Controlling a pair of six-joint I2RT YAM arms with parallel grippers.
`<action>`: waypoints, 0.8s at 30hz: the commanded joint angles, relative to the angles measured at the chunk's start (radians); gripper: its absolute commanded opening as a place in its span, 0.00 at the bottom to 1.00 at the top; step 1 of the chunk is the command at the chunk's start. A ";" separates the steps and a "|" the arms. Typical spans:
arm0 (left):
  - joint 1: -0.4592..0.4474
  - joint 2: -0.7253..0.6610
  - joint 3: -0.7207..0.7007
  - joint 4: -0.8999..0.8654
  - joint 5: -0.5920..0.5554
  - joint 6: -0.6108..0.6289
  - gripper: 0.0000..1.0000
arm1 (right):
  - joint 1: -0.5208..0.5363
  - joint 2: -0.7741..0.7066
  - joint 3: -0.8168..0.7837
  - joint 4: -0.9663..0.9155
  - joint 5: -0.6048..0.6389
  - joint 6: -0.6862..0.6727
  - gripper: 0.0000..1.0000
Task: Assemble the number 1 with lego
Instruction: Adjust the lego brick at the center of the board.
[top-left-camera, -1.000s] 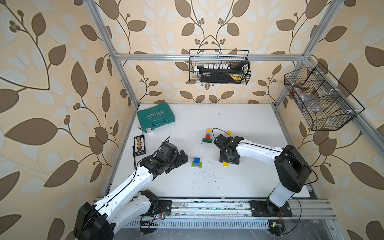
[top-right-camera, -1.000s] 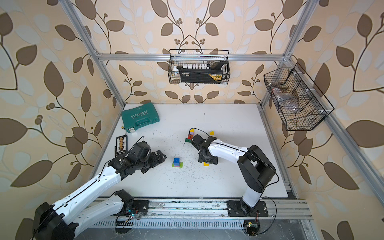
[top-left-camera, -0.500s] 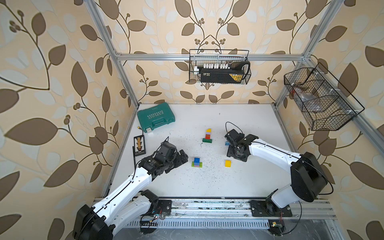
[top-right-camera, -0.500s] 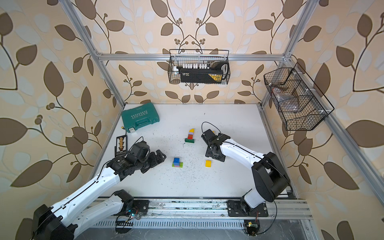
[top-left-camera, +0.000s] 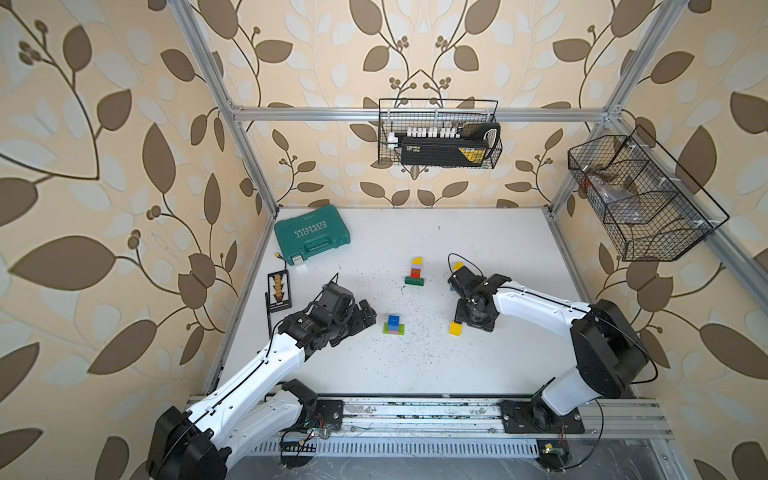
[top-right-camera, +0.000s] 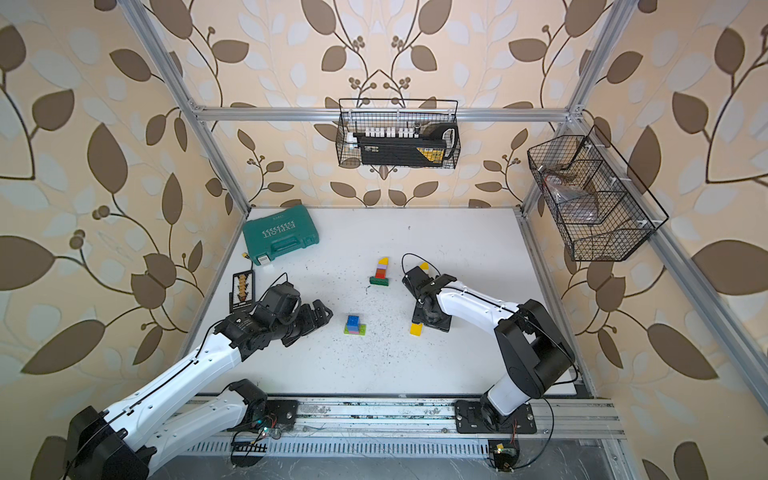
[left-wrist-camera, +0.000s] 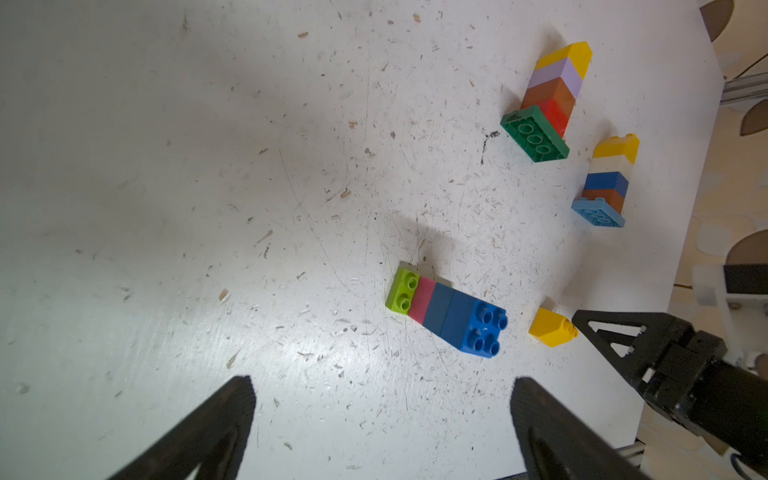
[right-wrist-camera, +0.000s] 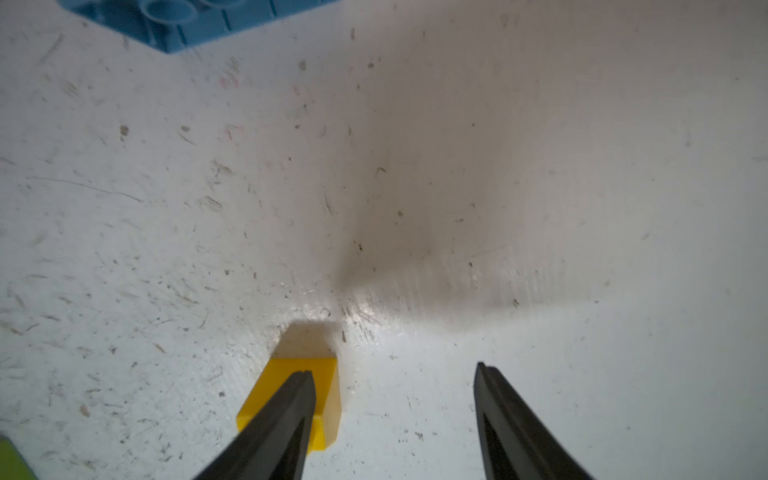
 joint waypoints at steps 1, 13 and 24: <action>0.014 -0.019 0.020 -0.004 -0.011 0.003 0.99 | 0.034 -0.043 -0.019 -0.032 0.000 0.028 0.64; 0.014 -0.059 0.007 -0.016 -0.020 -0.009 0.99 | 0.193 -0.126 -0.159 0.053 -0.096 0.223 0.64; 0.013 -0.086 0.018 -0.047 -0.012 -0.009 0.99 | 0.235 -0.348 -0.195 0.014 -0.002 0.343 0.65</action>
